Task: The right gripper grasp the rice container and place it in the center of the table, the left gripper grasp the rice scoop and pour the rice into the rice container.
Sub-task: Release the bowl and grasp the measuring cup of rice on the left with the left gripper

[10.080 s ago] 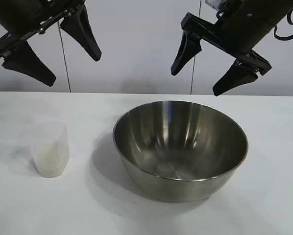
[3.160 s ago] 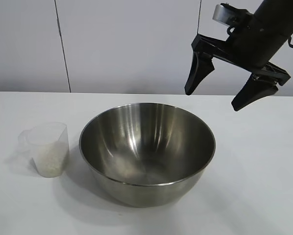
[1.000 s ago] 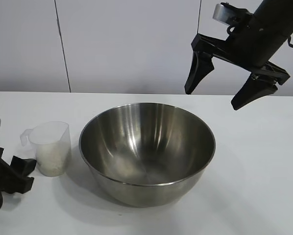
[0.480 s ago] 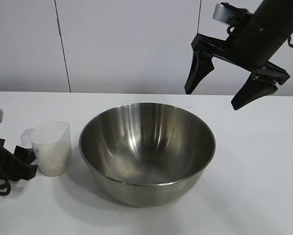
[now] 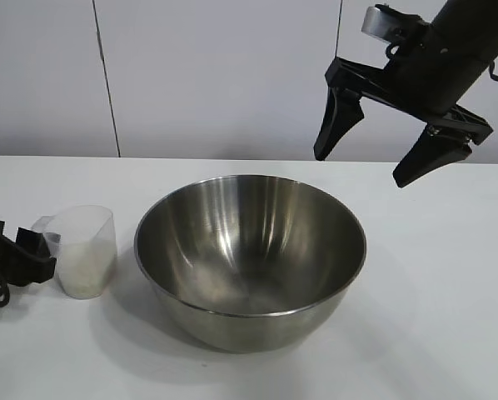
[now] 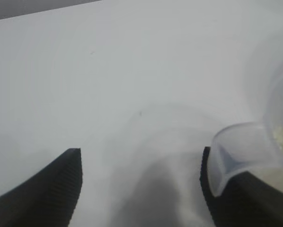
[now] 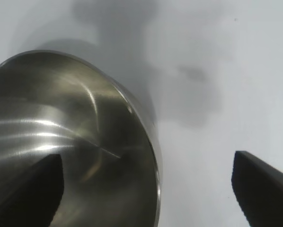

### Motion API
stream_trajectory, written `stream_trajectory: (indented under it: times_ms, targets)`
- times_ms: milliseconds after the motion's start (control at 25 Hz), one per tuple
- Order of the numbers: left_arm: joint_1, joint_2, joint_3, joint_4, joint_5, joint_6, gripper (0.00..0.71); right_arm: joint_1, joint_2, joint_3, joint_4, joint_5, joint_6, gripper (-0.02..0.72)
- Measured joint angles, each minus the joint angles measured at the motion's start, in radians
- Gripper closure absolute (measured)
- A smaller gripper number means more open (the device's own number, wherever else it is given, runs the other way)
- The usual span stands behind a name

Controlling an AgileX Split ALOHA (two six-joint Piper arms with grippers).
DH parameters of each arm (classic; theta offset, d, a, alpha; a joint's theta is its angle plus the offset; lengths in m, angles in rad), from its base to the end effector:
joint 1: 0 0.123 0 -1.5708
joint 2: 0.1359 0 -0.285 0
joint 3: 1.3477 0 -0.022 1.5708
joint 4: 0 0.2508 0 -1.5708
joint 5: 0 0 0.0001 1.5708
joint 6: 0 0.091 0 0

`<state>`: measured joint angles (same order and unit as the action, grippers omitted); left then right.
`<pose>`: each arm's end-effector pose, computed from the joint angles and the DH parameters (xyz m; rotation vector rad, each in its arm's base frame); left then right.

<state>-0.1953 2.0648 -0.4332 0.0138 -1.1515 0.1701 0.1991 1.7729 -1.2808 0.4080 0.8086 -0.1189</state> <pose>0.2750 -0.0556 0.0682 0.3703 1.9286 -0.0252 0.3551 0.0983 0.2330 -0.1206 2.7582 0.5006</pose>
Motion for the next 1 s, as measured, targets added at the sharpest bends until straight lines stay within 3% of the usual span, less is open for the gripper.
stream_trajectory:
  times_ms: [160,400,480,1000]
  targets:
    - [0.000,-0.029,0.000,0.010,0.000,0.000,0.236,0.000,0.000,0.000,0.000,0.000,0.000,0.042]
    - [0.000,-0.031,-0.002,0.038,0.000,-0.001,0.485,0.000,0.000,0.000,0.000,0.000,0.000,0.042]
    - [0.000,-0.031,-0.005,0.045,0.001,-0.001,0.535,0.000,0.000,0.000,0.000,0.001,0.000,0.042]
    - [0.000,-0.031,-0.005,0.046,0.001,-0.002,0.569,0.000,0.000,0.000,0.000,0.017,0.000,0.042]
